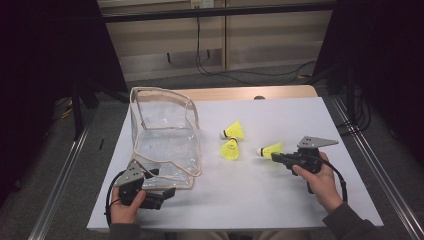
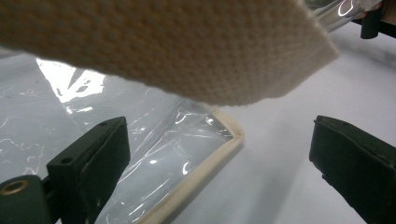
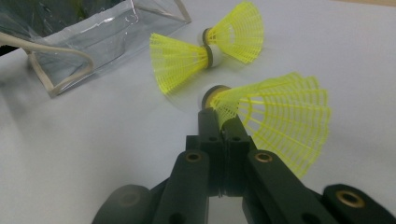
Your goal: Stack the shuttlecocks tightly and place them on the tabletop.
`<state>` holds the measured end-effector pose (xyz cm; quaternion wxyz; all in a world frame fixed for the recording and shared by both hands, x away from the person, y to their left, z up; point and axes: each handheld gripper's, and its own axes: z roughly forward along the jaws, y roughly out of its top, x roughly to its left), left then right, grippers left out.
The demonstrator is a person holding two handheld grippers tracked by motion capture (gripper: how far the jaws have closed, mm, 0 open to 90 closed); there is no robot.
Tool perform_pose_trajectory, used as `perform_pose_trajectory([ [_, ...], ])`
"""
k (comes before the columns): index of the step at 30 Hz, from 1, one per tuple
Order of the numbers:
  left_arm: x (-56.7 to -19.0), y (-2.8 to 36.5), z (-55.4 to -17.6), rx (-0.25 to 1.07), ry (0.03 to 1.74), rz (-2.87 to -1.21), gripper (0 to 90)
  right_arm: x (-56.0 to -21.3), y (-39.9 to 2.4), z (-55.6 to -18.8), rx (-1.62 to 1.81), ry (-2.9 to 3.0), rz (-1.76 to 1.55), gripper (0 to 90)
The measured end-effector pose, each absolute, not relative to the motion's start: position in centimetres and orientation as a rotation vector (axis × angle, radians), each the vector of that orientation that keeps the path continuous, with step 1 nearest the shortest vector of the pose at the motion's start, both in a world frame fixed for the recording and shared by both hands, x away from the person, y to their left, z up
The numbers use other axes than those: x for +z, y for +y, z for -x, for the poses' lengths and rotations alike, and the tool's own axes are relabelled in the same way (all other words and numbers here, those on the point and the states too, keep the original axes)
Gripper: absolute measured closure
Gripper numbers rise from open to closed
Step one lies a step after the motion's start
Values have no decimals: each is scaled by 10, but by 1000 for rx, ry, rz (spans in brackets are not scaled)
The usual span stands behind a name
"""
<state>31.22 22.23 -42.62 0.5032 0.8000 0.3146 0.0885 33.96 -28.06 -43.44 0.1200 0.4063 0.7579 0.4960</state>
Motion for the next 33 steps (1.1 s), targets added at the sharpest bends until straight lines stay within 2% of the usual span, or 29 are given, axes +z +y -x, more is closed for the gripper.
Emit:
perform_pose_trajectory([
  [33, -426, 222, -312, 214, 759, -1932, 51, -430, -281, -353, 1461, 2185, -1193, 893],
])
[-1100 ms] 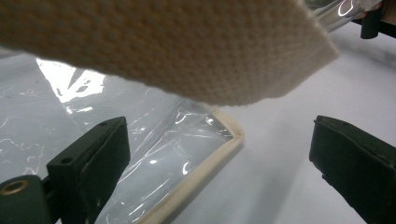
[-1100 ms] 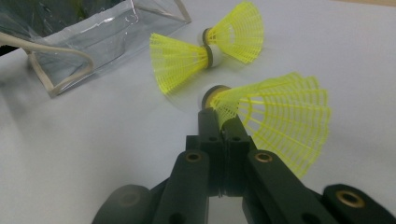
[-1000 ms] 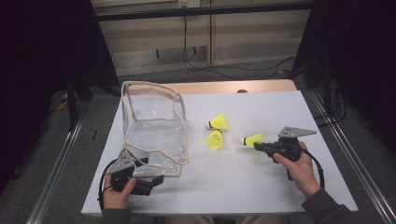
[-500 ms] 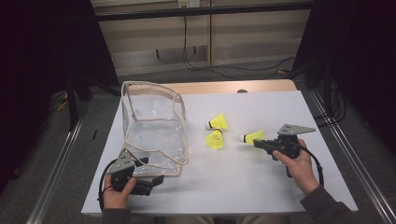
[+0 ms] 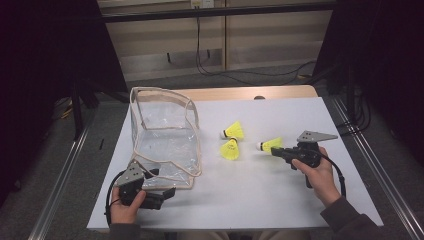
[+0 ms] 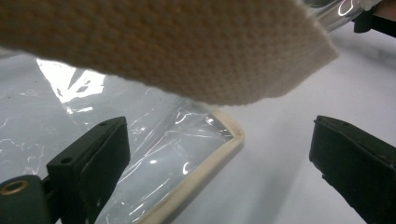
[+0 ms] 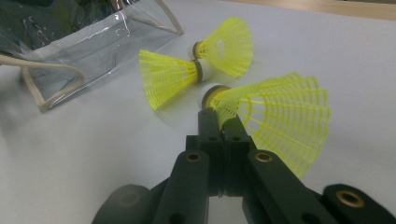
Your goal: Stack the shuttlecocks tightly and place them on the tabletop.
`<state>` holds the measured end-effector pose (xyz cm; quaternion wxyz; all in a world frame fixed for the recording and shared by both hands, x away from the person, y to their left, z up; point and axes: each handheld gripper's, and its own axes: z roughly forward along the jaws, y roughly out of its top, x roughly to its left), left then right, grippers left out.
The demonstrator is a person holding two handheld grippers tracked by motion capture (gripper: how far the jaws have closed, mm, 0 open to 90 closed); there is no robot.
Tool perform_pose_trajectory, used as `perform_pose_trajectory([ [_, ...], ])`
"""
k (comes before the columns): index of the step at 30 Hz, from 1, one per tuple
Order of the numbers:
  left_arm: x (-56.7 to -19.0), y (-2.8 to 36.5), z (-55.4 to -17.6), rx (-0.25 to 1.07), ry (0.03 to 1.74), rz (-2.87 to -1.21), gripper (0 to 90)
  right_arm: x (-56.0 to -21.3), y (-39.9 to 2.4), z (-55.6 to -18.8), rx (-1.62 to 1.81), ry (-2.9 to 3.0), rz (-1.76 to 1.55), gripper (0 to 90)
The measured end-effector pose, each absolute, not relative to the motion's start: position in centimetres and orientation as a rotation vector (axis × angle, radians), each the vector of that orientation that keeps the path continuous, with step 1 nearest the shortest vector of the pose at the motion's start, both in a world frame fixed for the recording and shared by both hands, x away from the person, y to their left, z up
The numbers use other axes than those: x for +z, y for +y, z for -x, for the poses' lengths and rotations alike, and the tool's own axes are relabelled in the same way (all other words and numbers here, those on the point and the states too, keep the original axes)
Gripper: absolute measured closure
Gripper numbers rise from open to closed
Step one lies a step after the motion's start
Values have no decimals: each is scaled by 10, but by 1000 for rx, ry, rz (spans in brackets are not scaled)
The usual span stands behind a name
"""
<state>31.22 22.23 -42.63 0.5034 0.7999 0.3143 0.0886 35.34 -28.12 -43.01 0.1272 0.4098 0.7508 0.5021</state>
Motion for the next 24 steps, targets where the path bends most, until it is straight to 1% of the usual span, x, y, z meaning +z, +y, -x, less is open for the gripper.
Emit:
perform_pose_trajectory([
  [24, -426, 222, -312, 215, 758, -1931, 51, -428, -280, -362, 1446, 2179, -1194, 892],
])
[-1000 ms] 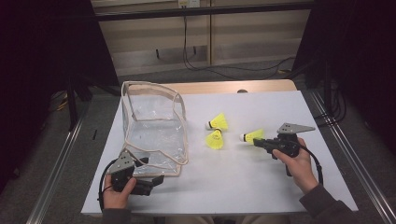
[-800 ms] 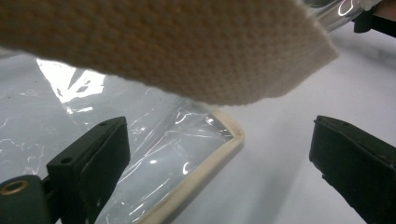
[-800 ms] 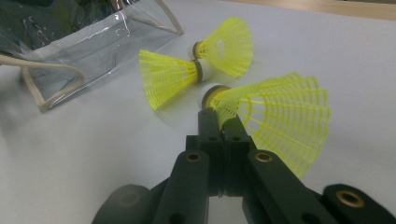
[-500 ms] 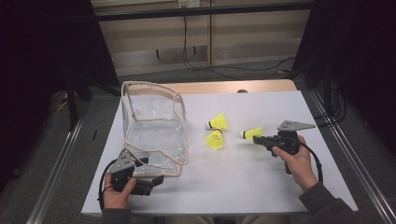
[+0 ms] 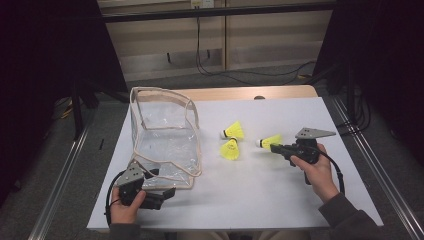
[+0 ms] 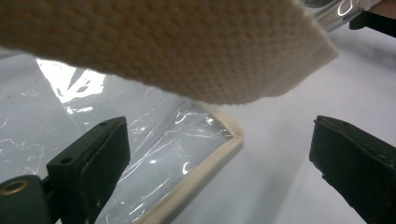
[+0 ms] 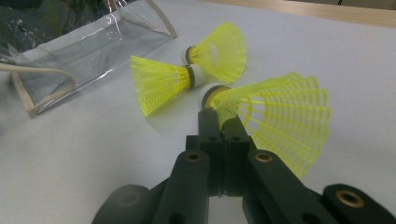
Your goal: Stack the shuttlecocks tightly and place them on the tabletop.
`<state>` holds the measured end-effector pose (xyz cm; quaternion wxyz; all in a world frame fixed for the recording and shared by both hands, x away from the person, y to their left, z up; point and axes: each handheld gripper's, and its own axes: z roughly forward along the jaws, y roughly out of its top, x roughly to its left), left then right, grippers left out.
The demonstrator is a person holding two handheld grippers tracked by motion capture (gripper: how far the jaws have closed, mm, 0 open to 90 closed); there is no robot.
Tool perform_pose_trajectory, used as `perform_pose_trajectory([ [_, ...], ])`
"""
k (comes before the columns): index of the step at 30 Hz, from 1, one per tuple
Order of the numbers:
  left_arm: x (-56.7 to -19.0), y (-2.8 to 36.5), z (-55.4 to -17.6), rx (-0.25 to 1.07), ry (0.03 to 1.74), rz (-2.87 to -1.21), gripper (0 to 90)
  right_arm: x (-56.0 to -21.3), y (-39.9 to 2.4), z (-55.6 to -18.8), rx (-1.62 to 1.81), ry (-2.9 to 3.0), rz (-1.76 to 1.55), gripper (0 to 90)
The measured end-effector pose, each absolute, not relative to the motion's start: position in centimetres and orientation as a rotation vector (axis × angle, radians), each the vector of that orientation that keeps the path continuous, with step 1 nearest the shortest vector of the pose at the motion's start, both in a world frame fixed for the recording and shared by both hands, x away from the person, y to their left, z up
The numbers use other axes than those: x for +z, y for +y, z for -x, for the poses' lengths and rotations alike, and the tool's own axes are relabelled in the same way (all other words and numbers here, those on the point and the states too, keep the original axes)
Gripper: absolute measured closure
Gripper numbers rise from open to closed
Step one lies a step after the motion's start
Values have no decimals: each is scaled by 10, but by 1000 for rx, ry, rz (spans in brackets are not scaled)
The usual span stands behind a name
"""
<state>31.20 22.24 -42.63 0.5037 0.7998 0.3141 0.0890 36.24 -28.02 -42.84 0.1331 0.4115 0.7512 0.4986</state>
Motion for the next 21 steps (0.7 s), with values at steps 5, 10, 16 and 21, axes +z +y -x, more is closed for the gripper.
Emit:
perform_pose_trajectory([
  [5, -426, 223, -312, 214, 759, -1932, 51, -427, -280, -365, 1454, 2170, -1197, 892],
  [10, -426, 223, -312, 213, 759, -1932, 51, -425, -280, -368, 1449, 2165, -1198, 893],
  [16, -426, 223, -312, 213, 759, -1933, 51, -420, -278, -372, 1437, 2169, -1186, 892],
  [21, -426, 223, -312, 212, 758, -1932, 51, -419, -277, -376, 1442, 2165, -1192, 893],
])
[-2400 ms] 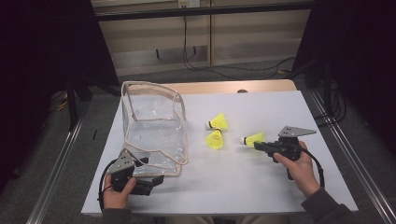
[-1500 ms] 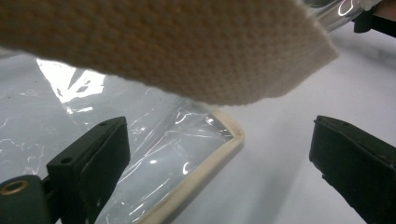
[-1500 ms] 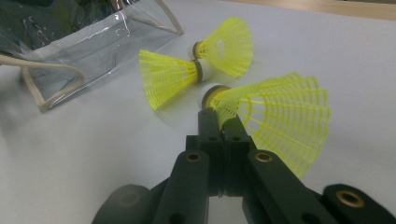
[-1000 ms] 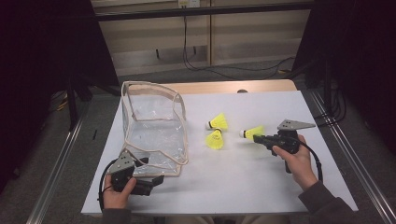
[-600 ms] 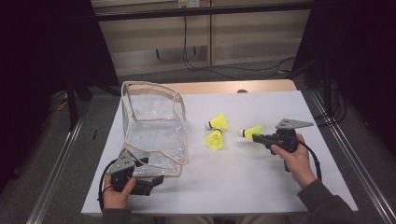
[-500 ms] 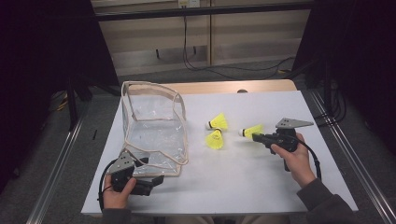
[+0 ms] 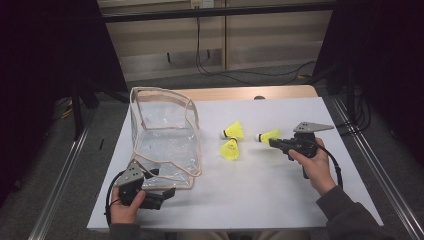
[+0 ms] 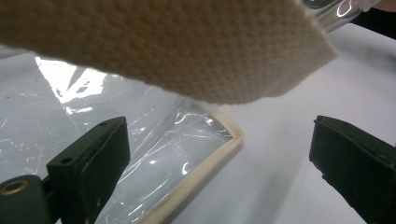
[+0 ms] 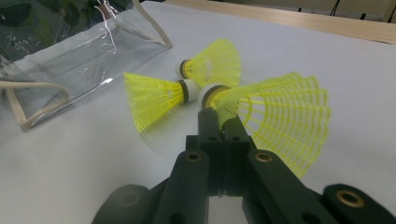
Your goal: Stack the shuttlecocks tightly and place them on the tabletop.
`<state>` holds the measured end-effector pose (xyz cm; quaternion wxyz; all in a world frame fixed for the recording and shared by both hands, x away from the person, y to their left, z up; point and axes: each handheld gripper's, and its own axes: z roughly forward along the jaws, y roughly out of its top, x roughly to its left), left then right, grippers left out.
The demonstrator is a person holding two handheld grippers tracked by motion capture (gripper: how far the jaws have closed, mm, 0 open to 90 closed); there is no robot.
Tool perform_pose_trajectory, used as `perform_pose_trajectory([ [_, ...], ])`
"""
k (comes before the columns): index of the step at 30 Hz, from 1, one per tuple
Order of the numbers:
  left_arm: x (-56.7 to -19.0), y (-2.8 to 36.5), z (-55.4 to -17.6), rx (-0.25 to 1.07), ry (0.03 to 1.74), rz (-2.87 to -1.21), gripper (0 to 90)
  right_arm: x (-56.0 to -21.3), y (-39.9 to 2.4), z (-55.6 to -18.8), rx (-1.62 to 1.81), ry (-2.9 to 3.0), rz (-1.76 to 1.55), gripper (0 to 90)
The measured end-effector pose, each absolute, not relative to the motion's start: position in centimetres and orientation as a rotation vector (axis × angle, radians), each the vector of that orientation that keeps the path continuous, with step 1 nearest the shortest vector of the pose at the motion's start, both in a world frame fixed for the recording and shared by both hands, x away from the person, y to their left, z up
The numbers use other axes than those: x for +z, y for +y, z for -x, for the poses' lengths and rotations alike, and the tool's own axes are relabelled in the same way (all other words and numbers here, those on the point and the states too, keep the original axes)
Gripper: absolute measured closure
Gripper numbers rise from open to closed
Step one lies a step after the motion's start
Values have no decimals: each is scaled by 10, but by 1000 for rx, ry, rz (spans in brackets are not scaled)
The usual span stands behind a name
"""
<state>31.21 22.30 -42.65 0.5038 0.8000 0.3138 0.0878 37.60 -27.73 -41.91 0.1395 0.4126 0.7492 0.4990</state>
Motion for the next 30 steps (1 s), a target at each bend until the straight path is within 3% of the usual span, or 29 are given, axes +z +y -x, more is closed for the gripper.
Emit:
perform_pose_trajectory([
  [30, -427, 222, -312, 219, 759, -1931, 51, -416, -278, -390, 1418, 2154, -1224, 893],
])
